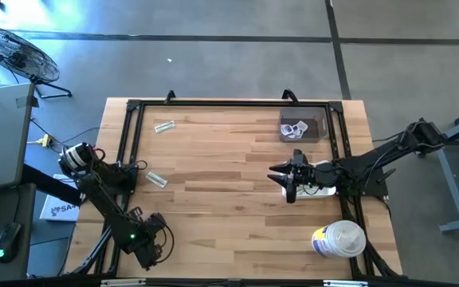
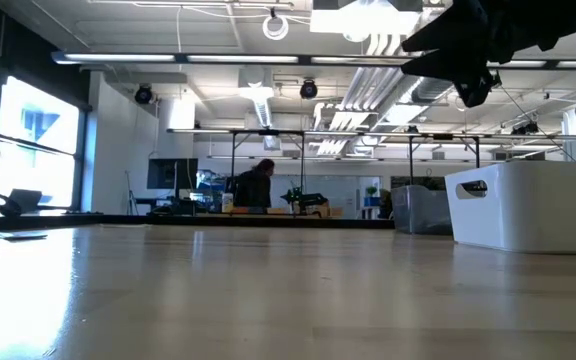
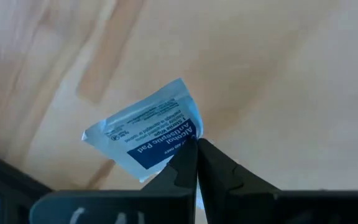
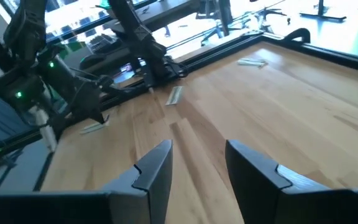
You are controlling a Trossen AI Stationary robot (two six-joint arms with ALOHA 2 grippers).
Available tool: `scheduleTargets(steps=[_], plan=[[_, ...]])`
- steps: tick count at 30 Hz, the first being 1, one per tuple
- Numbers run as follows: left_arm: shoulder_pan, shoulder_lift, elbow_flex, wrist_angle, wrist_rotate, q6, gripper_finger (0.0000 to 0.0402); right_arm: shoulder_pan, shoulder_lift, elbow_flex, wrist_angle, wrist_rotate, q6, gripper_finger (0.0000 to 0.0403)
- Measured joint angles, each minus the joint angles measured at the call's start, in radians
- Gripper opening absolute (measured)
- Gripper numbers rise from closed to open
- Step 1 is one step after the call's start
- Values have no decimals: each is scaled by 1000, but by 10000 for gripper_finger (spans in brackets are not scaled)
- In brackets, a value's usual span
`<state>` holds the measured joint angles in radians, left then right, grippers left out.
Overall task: Pick & Place First Aid Supplies
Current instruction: Put the alcohol pad into the black bin
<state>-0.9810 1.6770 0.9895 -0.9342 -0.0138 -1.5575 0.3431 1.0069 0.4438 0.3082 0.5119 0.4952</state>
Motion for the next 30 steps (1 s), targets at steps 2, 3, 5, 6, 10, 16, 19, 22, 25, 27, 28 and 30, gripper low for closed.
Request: scheduleTargets(steps=[2, 3, 5, 6, 10, 16, 19, 22, 25, 27, 28, 30], plan=[[8, -3, 36, -58, -36, 24, 4, 0, 37, 0, 49, -27, -10, 142], [14, -3, 49, -91, -55, 39, 4, 1, 65, 0, 84, -43, -19, 142], [33, -2, 78, -107, -100, 72, 4, 1, 132, 0, 180, -75, -36, 142], [48, -3, 95, -108, -123, 99, 4, 1, 170, 0, 234, -93, -51, 142], [114, -3, 129, -106, -248, 254, 4, 1, 352, 17, 444, -159, -90, 142], [239, -3, 137, 21, -475, 563, 4, 0, 629, 224, 430, -158, -141, 142], [304, -4, 137, 125, -517, 723, 4, -10, 738, 353, 394, -156, -137, 142], [363, -4, 137, 239, -521, 853, 4, -17, 814, 455, 310, -141, -92, 142], [405, -4, 137, 321, -520, 934, 4, -18, 859, 518, 233, -100, -39, 142], [426, -4, 137, 348, -521, 958, 4, -17, 870, 535, 205, -61, -9, 142], [434, -4, 137, 357, -521, 961, 4, -17, 874, 539, 205, -41, 2, 142], [448, -4, 137, 371, -521, 973, 4, -17, 874, 535, 205, -22, 24, 142]])
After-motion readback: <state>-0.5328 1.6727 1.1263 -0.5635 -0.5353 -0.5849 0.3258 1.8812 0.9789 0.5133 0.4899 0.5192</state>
